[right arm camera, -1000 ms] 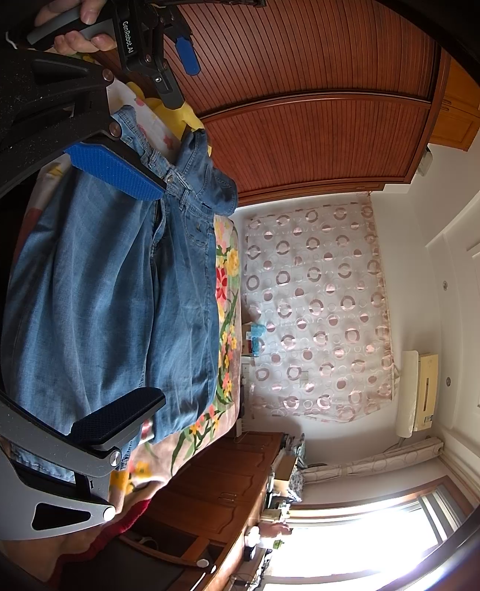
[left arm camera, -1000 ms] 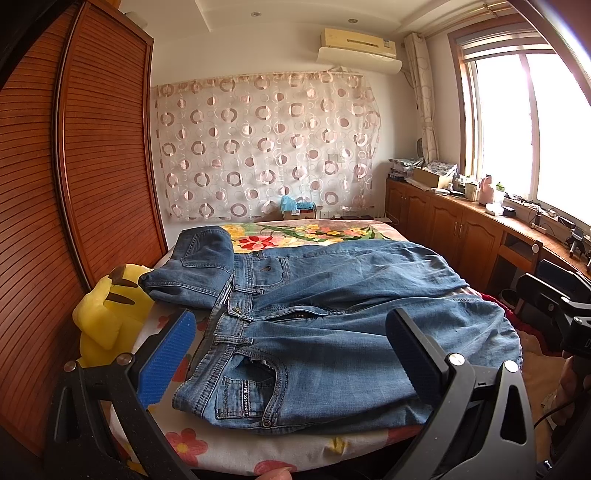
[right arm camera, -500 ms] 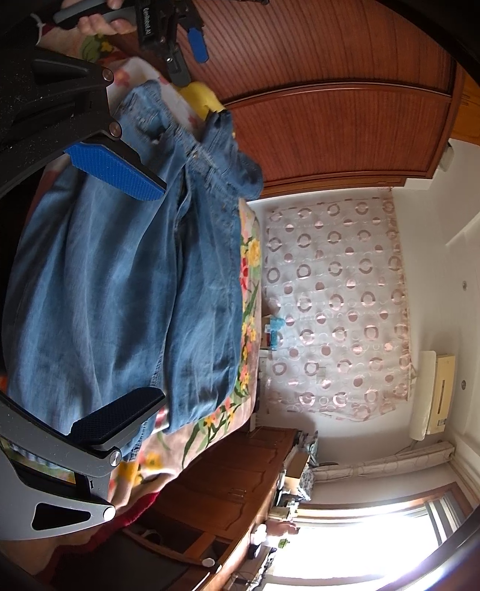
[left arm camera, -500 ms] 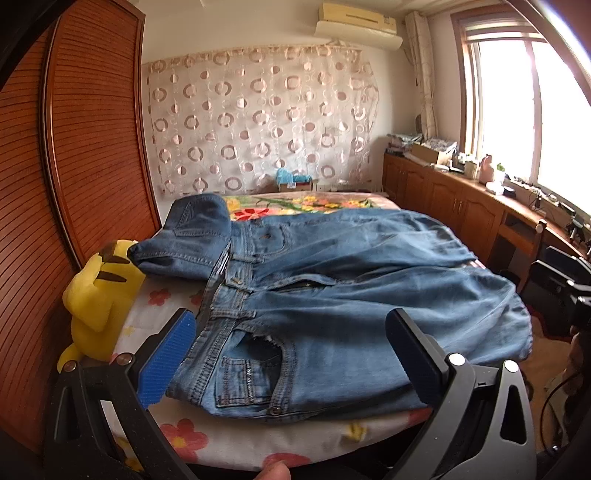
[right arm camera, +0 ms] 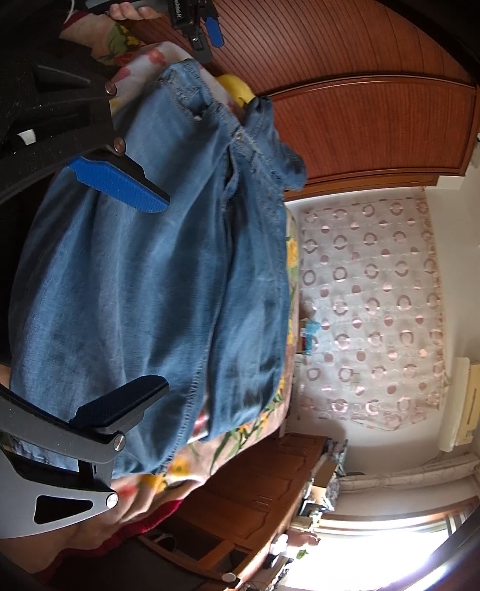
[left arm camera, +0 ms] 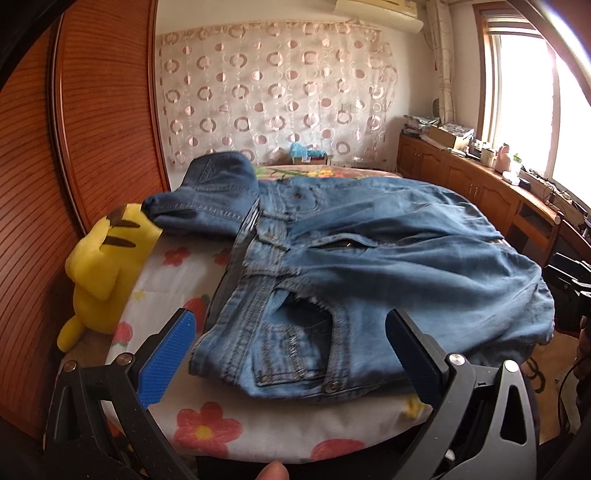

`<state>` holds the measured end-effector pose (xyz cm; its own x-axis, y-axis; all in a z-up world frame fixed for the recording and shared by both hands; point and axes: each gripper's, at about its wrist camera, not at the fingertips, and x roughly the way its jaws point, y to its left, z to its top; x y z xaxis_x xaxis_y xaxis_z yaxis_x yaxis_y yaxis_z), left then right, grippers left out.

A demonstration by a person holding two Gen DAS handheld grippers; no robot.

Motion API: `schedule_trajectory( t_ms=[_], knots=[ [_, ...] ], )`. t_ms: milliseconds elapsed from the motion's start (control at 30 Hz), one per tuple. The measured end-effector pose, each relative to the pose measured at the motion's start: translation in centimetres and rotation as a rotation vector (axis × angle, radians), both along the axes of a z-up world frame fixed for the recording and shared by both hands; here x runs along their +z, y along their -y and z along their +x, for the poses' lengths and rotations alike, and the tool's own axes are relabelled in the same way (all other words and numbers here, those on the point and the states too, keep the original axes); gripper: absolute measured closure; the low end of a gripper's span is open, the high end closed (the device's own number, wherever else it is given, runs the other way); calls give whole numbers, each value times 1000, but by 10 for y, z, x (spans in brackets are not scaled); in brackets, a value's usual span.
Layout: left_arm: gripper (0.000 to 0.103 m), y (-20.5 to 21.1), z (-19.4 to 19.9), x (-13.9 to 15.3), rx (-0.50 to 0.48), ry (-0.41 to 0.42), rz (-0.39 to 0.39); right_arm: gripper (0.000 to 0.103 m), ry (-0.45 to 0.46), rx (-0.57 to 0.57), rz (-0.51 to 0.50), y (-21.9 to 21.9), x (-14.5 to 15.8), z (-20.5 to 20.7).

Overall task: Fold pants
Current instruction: 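Lower both tools toward the waistband of the blue jeans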

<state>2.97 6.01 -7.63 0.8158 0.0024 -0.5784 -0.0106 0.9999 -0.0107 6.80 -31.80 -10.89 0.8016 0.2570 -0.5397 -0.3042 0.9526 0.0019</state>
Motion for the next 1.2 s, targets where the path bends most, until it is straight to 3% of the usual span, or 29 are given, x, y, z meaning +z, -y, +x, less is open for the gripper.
schedule_trajectory(
  t_ms=[400,500,667,1000,1100,1200],
  knots=[
    [3,-53,0,-40,71,-74,-74,13,-98,-23,-40,10,5,6],
    [11,-60,-1,-47,74,-89,-112,13,-110,-36,-49,13,8,2],
    [37,-67,-4,-54,75,-103,-164,13,-113,-47,-53,12,13,-9],
    [49,-66,3,-63,69,-125,-201,13,-111,-60,-53,5,20,-28],
    [60,-65,5,-65,63,-138,-211,13,-113,-68,-46,10,21,-30],
    [77,-61,5,-62,32,-129,-214,13,-113,-73,-43,15,18,-25]
  ],
)
